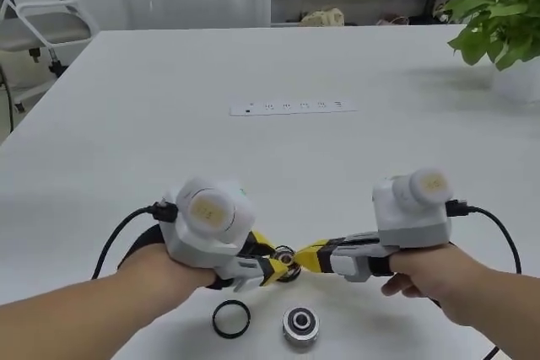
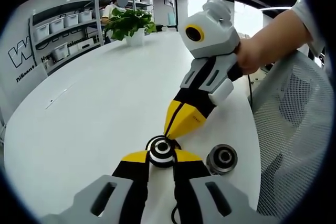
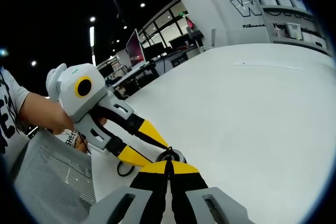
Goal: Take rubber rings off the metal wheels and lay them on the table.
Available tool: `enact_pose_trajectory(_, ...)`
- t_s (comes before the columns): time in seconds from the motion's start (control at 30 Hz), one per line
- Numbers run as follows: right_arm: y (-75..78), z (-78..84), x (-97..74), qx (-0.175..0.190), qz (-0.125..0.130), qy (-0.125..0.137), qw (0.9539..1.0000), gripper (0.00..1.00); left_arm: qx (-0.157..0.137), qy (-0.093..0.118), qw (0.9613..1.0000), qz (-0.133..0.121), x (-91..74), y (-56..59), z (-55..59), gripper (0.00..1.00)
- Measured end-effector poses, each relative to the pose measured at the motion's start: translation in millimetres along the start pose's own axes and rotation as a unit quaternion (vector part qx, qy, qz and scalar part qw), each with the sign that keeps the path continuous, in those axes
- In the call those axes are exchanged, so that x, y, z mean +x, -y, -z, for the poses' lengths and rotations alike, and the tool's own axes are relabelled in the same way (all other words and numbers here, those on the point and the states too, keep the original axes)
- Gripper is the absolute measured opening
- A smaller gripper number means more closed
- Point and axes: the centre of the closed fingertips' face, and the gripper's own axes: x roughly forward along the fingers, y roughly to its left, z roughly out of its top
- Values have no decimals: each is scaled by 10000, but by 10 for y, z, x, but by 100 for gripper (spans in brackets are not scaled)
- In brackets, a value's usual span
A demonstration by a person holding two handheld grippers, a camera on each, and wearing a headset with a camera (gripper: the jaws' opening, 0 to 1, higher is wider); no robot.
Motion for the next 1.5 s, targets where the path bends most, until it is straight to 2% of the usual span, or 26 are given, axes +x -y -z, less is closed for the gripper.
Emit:
enact_pose_trajectory(0.37, -5, -26, -27, 32, -30, 60, 10000, 0, -113, 190, 9998, -13, -144, 14, -64, 17)
enact_pose_trajectory(0.57, -25, -36, -35, 42, -66, 74, 9999, 0, -109, 272, 9996, 22, -231, 58, -92, 21)
enact_pose_trajectory(1.03, -84, -51, -47, 72, -171, 85, 9998, 0, -215, 417, 9989, 42, -429, 95, -97, 28)
enact_pose_trajectory(1.5, -152, -99, -59, 74, -275, 152, 9995, 0, -355, 624, 9974, -7, -695, 110, -127, 33)
